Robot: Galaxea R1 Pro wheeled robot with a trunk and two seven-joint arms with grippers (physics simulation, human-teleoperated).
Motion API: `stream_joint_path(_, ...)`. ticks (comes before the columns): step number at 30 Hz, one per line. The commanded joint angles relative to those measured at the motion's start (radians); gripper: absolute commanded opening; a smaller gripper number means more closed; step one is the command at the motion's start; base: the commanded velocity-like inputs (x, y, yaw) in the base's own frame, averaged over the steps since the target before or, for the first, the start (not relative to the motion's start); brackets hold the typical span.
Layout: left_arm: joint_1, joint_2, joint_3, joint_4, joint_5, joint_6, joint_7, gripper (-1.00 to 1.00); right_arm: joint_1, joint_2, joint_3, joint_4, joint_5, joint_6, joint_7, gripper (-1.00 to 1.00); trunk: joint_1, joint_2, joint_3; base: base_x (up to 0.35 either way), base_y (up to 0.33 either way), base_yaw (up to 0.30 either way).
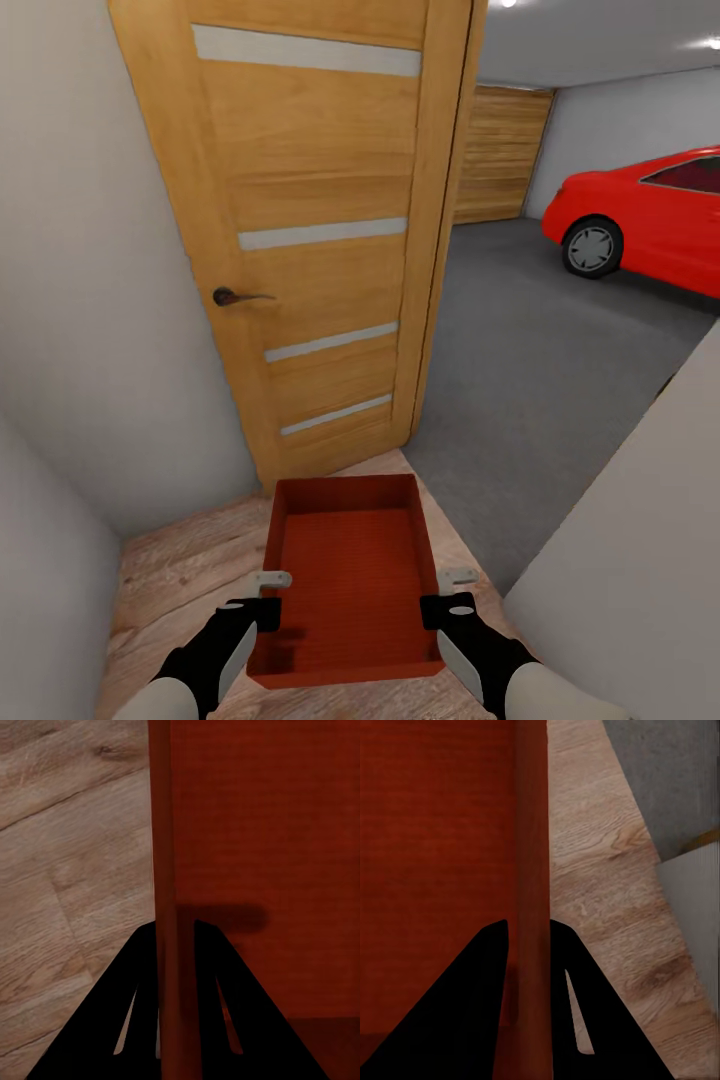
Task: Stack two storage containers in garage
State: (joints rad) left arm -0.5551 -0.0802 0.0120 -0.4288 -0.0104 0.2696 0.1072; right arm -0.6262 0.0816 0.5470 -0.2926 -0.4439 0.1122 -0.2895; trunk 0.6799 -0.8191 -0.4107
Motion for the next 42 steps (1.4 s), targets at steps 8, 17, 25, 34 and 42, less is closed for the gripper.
stream_joint_path(8, 0.000, 0.000, -0.018, -0.005, -0.010, 0.007, 0.011, -1.00, -0.001, -0.013, 0.018, 0.012, -0.012, 0.007, -0.023, -1.00, 0.000, -0.001, -0.001, 0.000, 0.000, -0.241)
stream_joint_path(17, 0.000, -0.001, -0.018, -0.005, -0.010, 0.007, 0.011, -1.00, -0.001, -0.013, 0.018, 0.012, -0.013, 0.007, -0.023, -1.00, 0.000, -0.001, -0.001, 0.001, 0.000, -0.241)
stream_joint_path(25, 0.000, -0.001, -0.019, -0.004, -0.011, 0.016, 0.006, -1.00, -0.001, -0.013, 0.018, 0.012, -0.012, 0.007, -0.023, -1.00, 0.000, -0.001, -0.001, 0.238, 0.111, -0.098)
stream_joint_path(34, 0.001, -0.001, -0.020, -0.004, -0.013, 0.013, 0.006, -1.00, -0.001, -0.013, 0.018, 0.012, -0.013, 0.007, -0.023, -1.00, 0.000, -0.001, -0.001, 0.307, 0.192, -0.001)
stream_joint_path(42, 0.000, -0.001, -0.020, -0.004, -0.014, 0.008, 0.006, -1.00, -0.001, -0.013, 0.018, 0.012, -0.013, 0.008, -0.023, -1.00, 0.000, -0.001, -0.001, 0.307, 0.194, 0.000)
